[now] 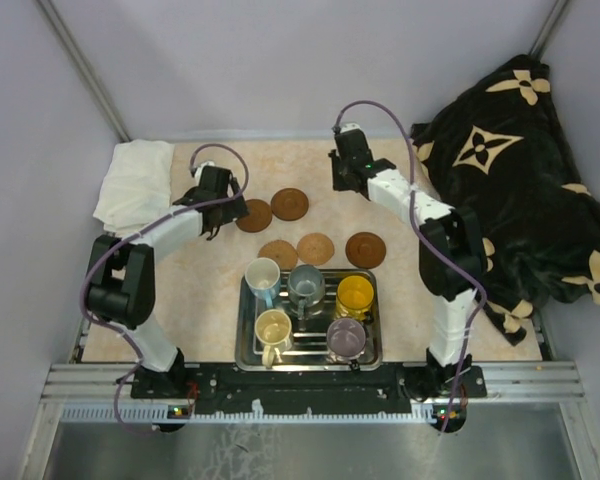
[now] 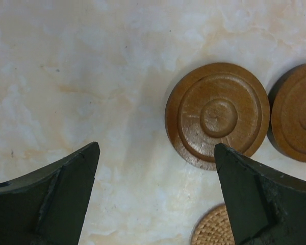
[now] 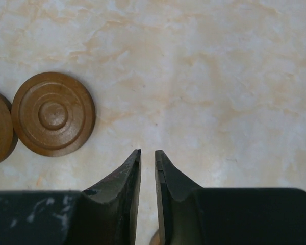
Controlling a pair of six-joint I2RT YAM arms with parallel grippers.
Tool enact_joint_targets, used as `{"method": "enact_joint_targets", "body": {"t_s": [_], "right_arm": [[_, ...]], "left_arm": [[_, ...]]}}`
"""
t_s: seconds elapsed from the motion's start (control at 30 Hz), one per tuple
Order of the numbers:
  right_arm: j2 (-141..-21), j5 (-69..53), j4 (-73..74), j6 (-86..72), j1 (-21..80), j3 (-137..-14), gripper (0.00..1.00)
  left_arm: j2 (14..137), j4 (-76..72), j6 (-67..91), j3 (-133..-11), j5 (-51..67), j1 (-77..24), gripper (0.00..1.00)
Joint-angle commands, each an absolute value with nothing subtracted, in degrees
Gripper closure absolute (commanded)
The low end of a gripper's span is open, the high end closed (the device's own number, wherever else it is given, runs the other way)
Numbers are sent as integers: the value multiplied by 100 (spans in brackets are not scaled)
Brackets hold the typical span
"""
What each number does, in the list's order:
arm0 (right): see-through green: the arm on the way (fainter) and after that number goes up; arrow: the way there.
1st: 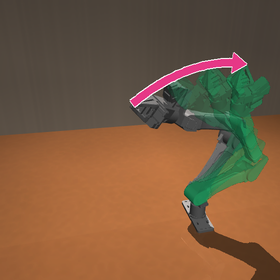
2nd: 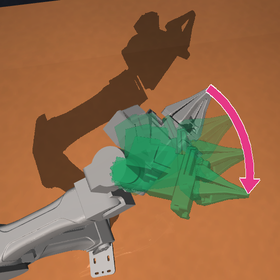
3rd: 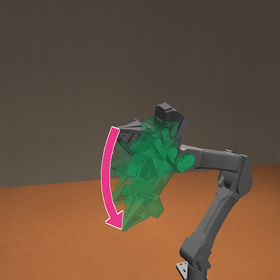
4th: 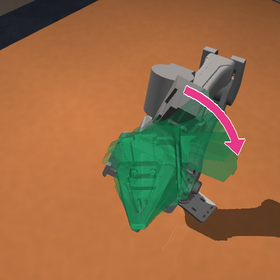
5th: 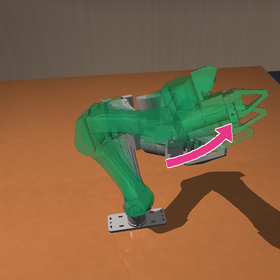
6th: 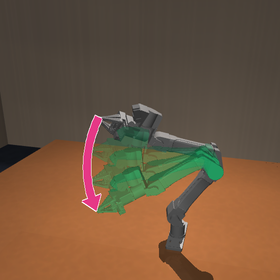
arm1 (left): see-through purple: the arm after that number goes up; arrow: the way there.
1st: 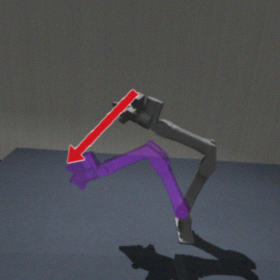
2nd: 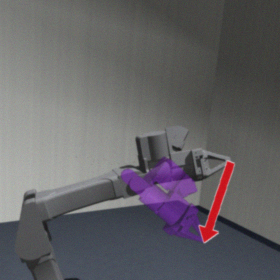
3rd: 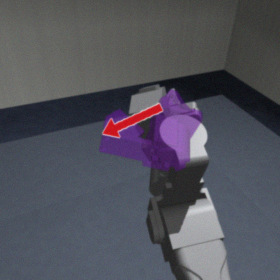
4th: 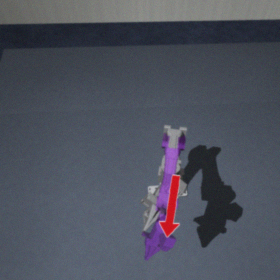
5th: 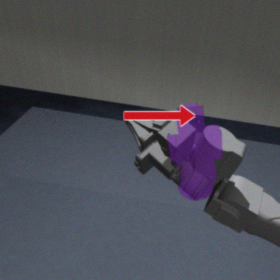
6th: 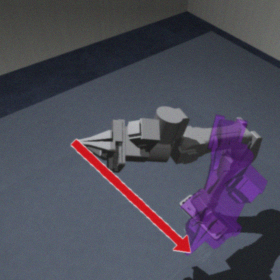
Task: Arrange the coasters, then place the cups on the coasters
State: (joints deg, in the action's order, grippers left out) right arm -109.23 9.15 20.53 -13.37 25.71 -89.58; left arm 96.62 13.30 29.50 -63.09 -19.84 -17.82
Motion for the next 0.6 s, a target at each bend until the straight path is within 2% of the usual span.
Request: {"method": "enact_joint_targets", "body": {"t_s": [0.0, 0.03, 0.1, 0.13, 0.3, 0.57], "right_arm": [[-11524, 655, 2060, -980, 2860, -9918, 76], [-11699, 696, 2119, -942, 2917, -10091, 68], [-12022, 812, 2256, -911, 3019, -10451, 47], [-12186, 851, 2325, -911, 3057, -10616, 41], [-12875, 801, 2630, -923, 3126, -11451, 37], [-13545, 849, 2988, -783, 3272, -12129, 38]], "left_arm": [[10078, 1038, 2835, -6768, -1693, -1670, 0], [10207, 1055, 2783, -6857, -1698, -1662, 0], [10468, 1155, 2741, -7079, -1730, -1657, 0], [10597, 1209, 2713, -7197, -1739, -1661, 0], [11029, 1359, 2606, -7592, -1644, -1661, 0], [11268, 1336, 2550, -7603, -1540, -1657, 0]]}}
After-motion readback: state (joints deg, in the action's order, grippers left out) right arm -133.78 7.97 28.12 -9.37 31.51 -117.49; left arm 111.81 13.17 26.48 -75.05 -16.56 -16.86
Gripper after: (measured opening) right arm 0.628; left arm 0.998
